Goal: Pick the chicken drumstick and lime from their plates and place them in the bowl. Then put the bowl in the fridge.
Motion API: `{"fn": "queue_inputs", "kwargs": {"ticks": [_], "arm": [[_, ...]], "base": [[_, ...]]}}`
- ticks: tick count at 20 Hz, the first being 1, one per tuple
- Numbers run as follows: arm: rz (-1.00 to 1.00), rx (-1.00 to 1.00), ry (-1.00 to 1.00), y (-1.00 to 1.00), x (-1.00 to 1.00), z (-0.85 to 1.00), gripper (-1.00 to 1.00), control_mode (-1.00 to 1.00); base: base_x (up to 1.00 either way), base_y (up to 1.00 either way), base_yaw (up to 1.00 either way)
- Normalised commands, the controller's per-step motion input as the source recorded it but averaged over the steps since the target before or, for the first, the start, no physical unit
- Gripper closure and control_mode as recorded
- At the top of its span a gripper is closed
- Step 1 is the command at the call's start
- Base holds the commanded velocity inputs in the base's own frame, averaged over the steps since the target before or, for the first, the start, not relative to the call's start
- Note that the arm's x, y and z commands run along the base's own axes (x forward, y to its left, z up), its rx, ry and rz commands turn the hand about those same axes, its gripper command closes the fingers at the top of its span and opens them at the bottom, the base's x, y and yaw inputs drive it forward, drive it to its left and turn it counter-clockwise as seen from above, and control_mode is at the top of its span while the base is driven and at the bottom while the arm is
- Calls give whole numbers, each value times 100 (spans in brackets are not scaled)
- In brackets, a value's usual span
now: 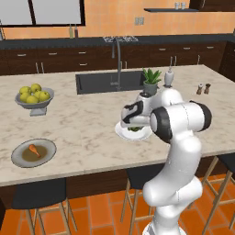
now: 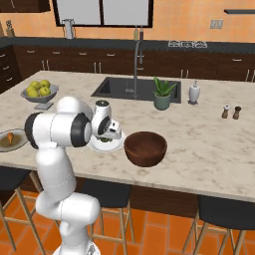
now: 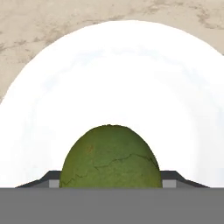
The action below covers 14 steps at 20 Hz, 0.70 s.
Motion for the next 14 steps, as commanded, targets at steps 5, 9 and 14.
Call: {"fn": "queue_inputs", "kwargs": {"ticks": [5,9,14], "arm": [[0,0,1,1,-90,93,100,-100],[0,-2,10,-6,-59,94,100,-100],[-2,-7,0,-58,-29,41,100,-100]], "base": [[0,0,0],[0,0,0],[0,0,0]]}}
